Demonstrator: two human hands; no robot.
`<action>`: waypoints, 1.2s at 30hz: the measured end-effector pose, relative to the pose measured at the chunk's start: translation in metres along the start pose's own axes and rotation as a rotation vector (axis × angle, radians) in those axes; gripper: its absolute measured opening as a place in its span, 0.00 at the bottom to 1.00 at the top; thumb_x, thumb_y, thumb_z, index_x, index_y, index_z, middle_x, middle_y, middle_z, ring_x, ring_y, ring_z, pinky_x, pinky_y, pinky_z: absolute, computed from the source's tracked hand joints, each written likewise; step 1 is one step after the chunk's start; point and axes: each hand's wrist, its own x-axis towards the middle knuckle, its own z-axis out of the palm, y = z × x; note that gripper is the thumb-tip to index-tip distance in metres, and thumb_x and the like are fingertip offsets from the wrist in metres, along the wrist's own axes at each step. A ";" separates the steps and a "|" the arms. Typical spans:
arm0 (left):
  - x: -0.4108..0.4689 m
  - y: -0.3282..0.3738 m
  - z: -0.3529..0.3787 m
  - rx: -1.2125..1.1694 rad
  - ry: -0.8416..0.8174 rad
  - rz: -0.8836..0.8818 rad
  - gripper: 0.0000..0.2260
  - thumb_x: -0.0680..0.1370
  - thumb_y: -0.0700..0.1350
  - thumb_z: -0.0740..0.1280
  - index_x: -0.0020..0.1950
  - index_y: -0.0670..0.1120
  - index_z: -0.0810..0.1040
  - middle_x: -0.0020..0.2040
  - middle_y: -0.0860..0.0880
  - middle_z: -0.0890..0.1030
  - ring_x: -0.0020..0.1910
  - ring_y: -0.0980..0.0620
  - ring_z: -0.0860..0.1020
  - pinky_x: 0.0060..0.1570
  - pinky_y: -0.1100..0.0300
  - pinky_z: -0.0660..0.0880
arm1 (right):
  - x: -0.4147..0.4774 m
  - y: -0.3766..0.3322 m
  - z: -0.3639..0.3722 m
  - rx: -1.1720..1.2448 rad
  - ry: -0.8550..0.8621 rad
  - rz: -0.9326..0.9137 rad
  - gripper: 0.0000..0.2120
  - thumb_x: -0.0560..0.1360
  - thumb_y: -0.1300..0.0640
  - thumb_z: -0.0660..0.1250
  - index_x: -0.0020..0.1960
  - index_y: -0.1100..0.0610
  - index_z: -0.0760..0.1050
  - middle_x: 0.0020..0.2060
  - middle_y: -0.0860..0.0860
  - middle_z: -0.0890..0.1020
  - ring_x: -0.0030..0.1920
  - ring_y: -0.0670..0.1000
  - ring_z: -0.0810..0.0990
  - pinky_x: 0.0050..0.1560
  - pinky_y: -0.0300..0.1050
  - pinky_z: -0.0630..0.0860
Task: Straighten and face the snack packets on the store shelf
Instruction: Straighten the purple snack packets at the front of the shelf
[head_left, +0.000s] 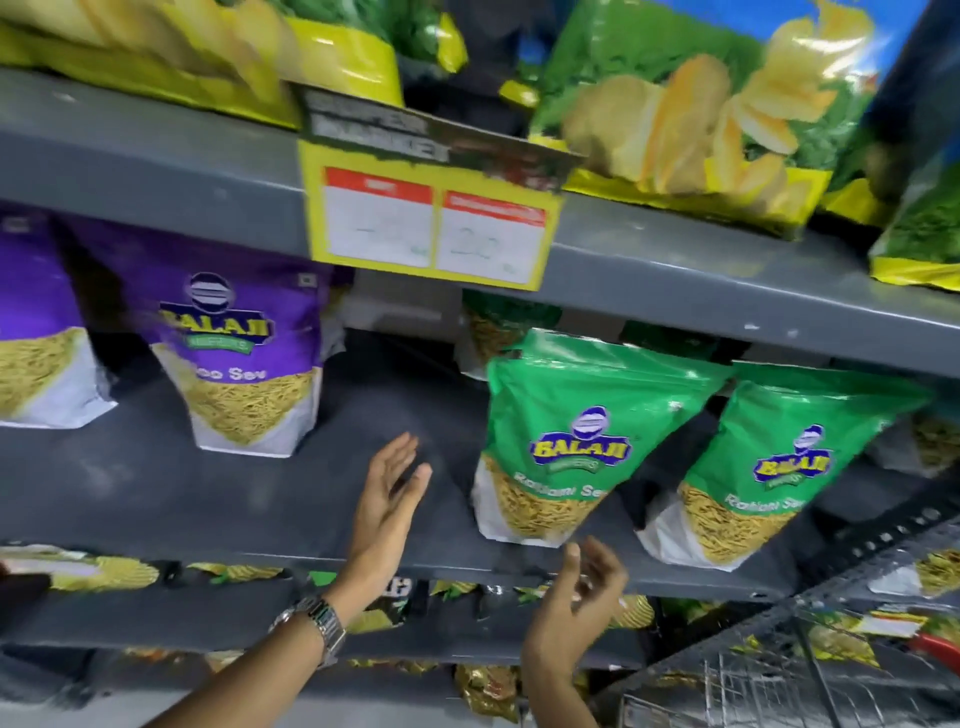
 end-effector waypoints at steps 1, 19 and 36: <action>-0.001 0.005 -0.018 0.015 0.039 0.043 0.14 0.75 0.45 0.67 0.59 0.54 0.71 0.64 0.50 0.76 0.66 0.55 0.73 0.58 0.71 0.70 | -0.019 0.002 0.010 -0.001 -0.044 -0.001 0.09 0.69 0.44 0.63 0.48 0.42 0.72 0.44 0.49 0.78 0.41 0.38 0.75 0.42 0.30 0.71; 0.127 0.063 -0.240 0.268 -0.074 -0.130 0.31 0.67 0.70 0.65 0.65 0.56 0.72 0.66 0.53 0.76 0.66 0.55 0.73 0.71 0.47 0.64 | -0.068 -0.036 0.256 -0.029 -0.993 0.127 0.20 0.72 0.71 0.67 0.58 0.57 0.66 0.49 0.49 0.79 0.43 0.35 0.81 0.44 0.32 0.78; 0.055 0.067 -0.258 0.293 -0.105 -0.078 0.29 0.65 0.73 0.64 0.58 0.57 0.76 0.57 0.55 0.82 0.58 0.59 0.78 0.61 0.51 0.74 | -0.121 -0.039 0.192 -0.133 -0.905 0.044 0.15 0.72 0.59 0.70 0.55 0.51 0.70 0.49 0.45 0.82 0.48 0.38 0.81 0.45 0.31 0.76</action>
